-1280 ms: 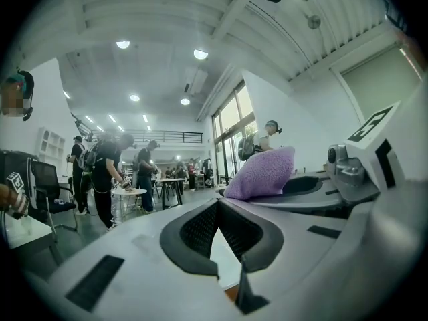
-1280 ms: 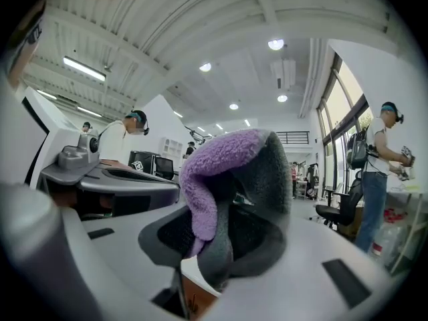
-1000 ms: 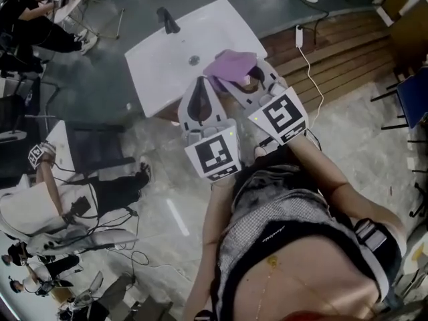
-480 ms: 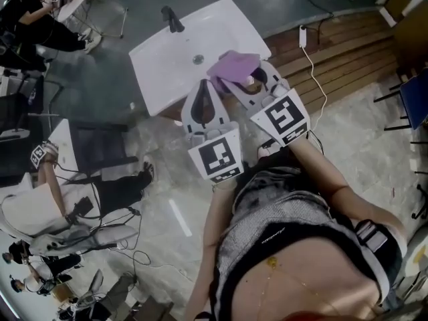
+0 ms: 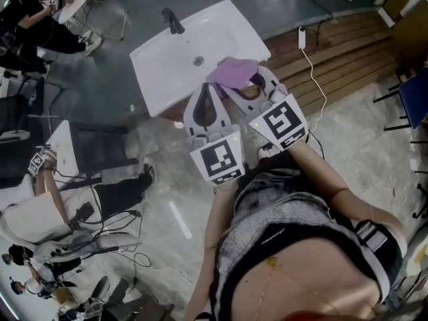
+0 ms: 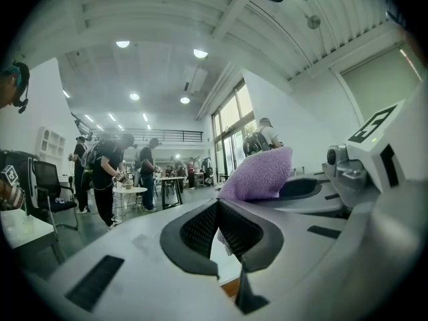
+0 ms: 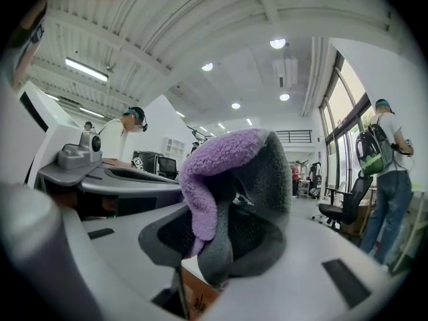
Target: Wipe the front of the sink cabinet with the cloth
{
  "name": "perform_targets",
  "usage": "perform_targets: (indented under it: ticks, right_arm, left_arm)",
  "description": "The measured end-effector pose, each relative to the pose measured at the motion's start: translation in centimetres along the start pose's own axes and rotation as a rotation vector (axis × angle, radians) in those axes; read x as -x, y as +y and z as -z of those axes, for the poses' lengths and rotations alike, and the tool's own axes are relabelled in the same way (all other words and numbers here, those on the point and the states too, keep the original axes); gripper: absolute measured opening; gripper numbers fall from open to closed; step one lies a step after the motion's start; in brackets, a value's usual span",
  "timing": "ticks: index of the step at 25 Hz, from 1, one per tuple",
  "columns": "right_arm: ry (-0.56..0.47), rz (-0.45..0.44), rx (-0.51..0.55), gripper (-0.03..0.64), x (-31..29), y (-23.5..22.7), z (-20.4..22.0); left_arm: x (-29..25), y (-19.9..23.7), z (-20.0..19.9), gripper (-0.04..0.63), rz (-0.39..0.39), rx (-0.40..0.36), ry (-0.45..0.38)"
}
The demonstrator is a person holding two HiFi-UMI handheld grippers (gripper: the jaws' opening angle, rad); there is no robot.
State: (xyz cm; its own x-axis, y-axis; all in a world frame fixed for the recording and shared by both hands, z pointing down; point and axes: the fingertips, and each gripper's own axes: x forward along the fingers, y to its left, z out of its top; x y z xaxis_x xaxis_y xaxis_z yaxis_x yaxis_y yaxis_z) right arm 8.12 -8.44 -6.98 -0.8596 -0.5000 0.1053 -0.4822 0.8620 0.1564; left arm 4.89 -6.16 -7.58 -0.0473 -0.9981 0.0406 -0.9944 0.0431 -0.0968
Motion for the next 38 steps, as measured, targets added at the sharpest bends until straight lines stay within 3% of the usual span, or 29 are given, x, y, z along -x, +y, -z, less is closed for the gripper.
perform_targets:
  ticks: [38]
  right_arm:
    - [-0.004, 0.005, -0.009, 0.166, 1.9, 1.0, 0.2]
  left_arm:
    - [1.4, -1.4, 0.4, 0.0, 0.004, 0.004, -0.001]
